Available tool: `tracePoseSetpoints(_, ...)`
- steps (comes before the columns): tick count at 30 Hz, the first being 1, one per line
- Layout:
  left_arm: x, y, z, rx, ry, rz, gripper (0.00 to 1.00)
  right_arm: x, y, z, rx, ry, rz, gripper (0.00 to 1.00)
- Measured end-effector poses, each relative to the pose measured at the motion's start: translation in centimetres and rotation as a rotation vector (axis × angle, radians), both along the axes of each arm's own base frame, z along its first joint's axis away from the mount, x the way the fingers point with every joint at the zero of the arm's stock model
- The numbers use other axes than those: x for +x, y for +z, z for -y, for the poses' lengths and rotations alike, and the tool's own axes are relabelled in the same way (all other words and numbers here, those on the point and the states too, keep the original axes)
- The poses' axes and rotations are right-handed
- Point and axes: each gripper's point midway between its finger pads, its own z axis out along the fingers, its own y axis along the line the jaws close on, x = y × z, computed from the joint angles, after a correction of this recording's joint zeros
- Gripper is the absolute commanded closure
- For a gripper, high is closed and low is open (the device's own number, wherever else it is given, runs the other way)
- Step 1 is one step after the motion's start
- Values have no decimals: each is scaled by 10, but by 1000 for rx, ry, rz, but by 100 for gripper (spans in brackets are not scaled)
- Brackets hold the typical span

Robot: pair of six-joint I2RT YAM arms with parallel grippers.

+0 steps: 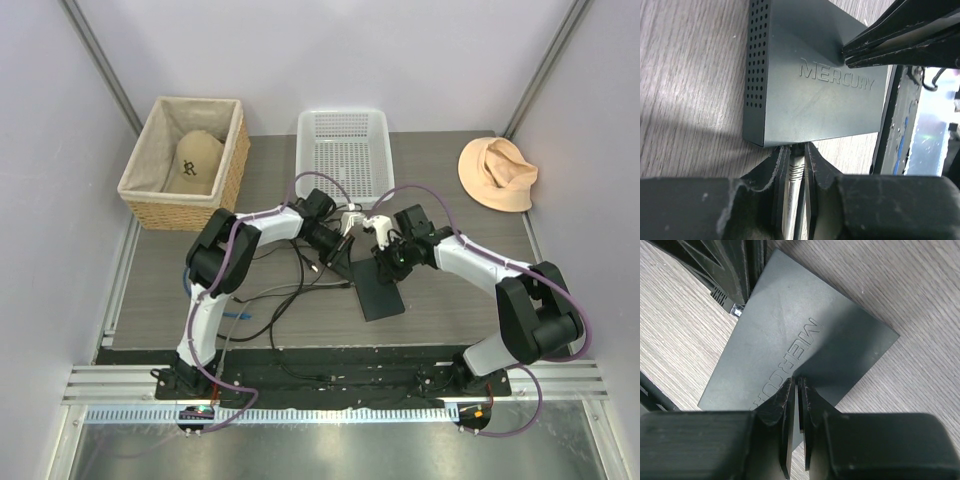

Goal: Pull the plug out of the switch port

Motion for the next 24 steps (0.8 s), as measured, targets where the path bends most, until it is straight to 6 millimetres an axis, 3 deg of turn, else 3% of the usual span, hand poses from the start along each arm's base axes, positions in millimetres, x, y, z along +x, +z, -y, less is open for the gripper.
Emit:
tracePoseSetpoints(13,-8,-4,-14,7,-72,58,100,0,-1,-5,-3,20,21,84)
tracePoseSetpoints(24,-2,-2,-16,87,-113,39,100,1,-1,-6,-2,23,24,84)
